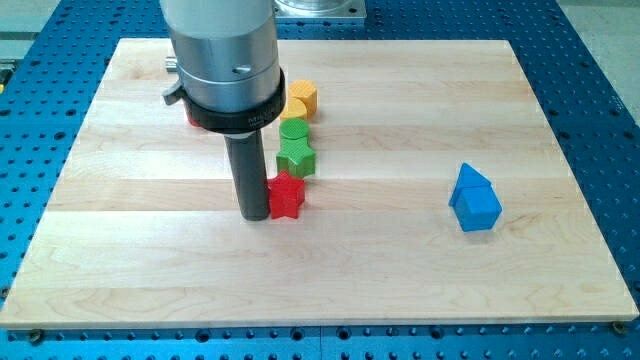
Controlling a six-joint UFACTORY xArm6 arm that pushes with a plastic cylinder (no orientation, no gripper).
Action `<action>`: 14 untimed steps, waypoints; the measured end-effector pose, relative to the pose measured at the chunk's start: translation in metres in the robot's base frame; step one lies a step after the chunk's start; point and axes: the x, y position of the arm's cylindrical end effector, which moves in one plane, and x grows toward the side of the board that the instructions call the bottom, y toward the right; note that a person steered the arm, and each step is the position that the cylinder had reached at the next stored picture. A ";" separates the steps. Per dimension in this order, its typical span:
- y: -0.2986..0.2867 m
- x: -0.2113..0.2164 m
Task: Move the red circle into the hexagon
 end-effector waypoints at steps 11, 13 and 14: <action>-0.101 -0.160; -0.116 -0.240; -0.034 -0.262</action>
